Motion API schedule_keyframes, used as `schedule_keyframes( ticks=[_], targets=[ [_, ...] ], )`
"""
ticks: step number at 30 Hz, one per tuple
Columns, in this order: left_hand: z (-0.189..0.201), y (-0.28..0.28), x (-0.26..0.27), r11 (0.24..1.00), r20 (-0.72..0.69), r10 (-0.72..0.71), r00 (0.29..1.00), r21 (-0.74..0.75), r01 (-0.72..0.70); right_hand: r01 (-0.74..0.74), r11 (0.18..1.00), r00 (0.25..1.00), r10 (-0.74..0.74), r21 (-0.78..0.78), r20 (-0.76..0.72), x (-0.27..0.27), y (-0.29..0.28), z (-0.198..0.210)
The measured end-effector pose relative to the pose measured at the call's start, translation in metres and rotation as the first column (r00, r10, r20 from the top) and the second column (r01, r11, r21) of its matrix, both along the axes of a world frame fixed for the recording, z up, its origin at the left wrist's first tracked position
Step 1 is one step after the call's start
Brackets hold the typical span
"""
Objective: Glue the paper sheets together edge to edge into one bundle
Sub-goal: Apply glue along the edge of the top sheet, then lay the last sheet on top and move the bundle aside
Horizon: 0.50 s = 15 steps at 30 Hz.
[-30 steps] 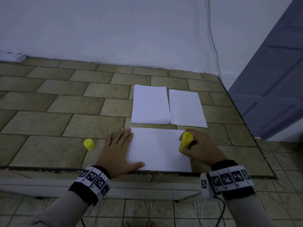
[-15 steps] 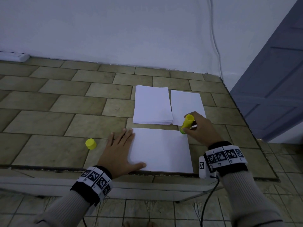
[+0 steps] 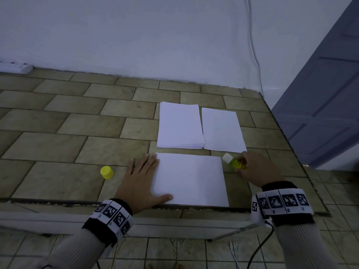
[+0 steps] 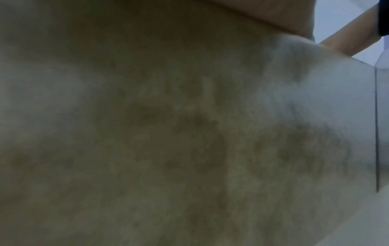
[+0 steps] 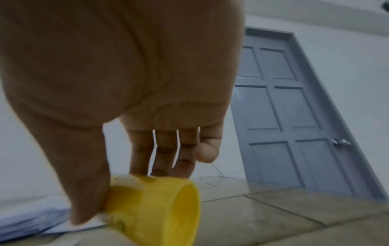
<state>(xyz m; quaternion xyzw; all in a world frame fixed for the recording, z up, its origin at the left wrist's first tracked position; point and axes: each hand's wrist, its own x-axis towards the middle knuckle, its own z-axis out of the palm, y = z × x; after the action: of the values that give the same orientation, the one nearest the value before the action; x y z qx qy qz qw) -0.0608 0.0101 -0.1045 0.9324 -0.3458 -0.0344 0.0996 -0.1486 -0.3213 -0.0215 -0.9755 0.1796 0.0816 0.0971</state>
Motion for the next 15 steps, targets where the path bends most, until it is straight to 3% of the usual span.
schedule_keyframes(
  ticks=[3, 5, 9, 15],
  targets=[
    [-0.002, 0.0, 0.0, 1.0, 0.015, -0.009, 1.0, 0.0, 0.009, 0.122, 0.971, 0.968, -0.162, 0.205, 0.193, -0.001, -0.01, 0.003],
    [-0.002, 0.0, 0.0, 1.0, 0.02, -0.017, 1.0, 0.0, 0.017, 0.196, 0.946, 0.931, -0.263, 0.26, 0.255, 0.002, -0.016, 0.001],
    [-0.004, -0.001, 0.0, 0.999, 0.045, -0.028, 0.999, 0.024, 0.027, 0.311, 0.908, 0.897, -0.379, 0.282, 0.228, 0.005, -0.025, -0.005],
    [-0.003, -0.001, 0.0, 0.997, 0.057, -0.03, 0.998, 0.071, 0.026, 0.362, 0.877, 0.872, -0.438, 0.315, 0.217, 0.006, -0.023, -0.001]
  ],
)
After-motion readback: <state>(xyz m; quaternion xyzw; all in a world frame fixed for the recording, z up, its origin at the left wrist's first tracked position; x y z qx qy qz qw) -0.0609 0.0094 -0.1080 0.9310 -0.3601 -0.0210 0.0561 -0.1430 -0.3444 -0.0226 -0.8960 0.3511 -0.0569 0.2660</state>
